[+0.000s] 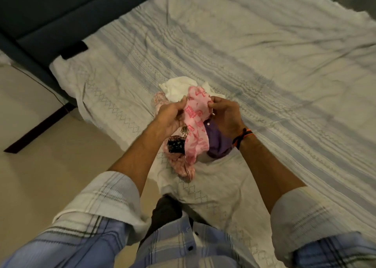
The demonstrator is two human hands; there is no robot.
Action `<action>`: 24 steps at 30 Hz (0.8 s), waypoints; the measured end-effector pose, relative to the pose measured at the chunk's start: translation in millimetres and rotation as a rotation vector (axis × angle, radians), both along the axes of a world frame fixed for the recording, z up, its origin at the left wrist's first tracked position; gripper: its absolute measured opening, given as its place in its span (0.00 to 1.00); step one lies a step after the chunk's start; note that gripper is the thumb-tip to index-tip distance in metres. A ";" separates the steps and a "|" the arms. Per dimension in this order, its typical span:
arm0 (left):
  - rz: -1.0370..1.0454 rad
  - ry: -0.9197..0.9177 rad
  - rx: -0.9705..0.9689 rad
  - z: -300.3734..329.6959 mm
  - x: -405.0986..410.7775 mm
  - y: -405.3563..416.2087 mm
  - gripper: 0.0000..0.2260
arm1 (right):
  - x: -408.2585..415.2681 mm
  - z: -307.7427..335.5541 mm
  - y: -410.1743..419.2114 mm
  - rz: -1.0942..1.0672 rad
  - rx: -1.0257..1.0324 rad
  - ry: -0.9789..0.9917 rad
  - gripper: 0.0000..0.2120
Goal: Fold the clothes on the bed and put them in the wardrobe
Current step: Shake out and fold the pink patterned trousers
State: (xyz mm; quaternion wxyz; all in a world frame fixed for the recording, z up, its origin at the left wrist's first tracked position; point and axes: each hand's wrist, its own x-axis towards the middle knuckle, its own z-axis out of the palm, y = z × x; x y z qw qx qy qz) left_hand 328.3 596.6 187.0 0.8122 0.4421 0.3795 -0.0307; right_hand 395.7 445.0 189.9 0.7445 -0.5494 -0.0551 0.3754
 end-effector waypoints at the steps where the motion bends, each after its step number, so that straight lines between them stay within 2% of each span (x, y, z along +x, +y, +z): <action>1: -0.011 -0.002 0.028 9.2 -2.3 -2.7 0.05 | -2.9 7.0 -4.5 -0.013 -0.002 -0.015 0.03; 6: -0.096 -0.103 0.071 48.4 -7.3 -10.6 0.06 | -10.2 36.0 -21.2 -0.094 0.001 -0.101 0.09; 9: -0.111 -0.169 0.096 66.4 -11.1 -12.4 0.08 | -17.7 53.2 -26.9 -0.144 0.024 -0.143 0.05; 13: -0.087 -0.257 0.083 96.2 -20.3 -16.0 0.11 | -32.6 76.1 -25.0 -0.240 0.047 -0.191 0.08; 17: -0.065 -0.360 0.028 131.0 -29.2 -23.4 0.10 | -47.8 108.1 -20.0 -0.366 0.152 -0.152 0.05; 19: -0.078 -0.416 0.010 149.1 -34.0 -25.7 0.11 | -55.2 127.1 -20.1 -0.411 0.164 -0.162 0.07; 24: -0.132 -0.527 0.043 179.8 -49.0 -35.0 0.15 | -68.8 160.6 -29.2 -0.330 0.006 -0.262 0.21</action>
